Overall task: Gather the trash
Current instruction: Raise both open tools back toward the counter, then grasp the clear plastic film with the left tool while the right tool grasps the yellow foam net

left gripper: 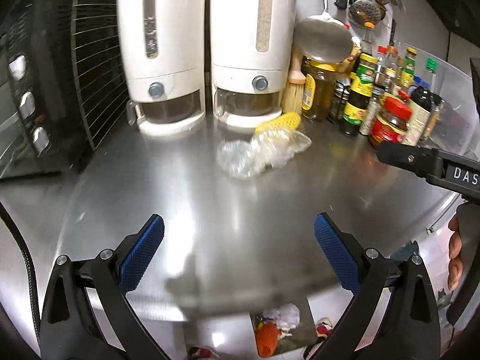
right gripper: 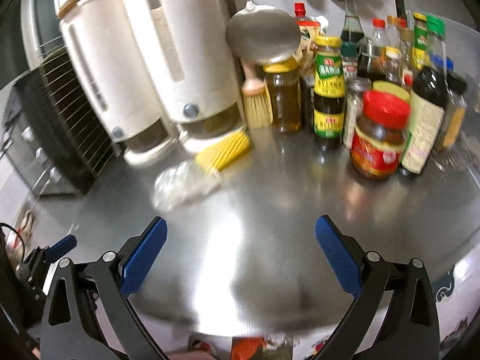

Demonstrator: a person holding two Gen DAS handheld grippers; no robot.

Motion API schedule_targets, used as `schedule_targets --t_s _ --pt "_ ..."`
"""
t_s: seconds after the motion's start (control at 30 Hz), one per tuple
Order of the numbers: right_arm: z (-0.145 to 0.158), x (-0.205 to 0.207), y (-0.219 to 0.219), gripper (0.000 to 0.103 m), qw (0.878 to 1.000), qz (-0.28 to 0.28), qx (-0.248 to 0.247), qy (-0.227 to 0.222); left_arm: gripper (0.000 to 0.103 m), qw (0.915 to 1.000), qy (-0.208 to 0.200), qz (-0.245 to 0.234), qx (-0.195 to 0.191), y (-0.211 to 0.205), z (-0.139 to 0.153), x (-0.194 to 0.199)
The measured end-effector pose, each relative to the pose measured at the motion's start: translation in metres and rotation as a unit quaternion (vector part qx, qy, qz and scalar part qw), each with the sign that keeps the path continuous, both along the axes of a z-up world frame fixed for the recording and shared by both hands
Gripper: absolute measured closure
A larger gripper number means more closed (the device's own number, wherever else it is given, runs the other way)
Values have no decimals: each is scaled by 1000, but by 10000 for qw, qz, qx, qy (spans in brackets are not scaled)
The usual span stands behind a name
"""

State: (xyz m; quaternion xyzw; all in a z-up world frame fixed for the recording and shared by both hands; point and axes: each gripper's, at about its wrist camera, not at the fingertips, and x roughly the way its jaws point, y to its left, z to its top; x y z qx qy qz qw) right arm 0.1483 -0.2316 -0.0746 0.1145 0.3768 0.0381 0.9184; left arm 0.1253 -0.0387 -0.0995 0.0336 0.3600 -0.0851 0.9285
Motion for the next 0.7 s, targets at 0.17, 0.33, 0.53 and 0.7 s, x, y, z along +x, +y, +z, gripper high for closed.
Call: schedule_targets --t_s 0.17,0.33,0.53,0.7 --pt "-1 42 5 4 9996 -276 -82 1 8 9997 209 -21 81 -8 -12 53" --pt "-8 86 3 4 9985 -538 -32 83 8 9995 290 -106 92 -16 -25 93" --pt "-35 126 4 4 9969 -572 287 447 12 9987 374 -327 69 -26 -36 119" --pt "-54 148 12 4 9956 -532 448 630 71 9960 631 -618 -156 -23 -43 134"
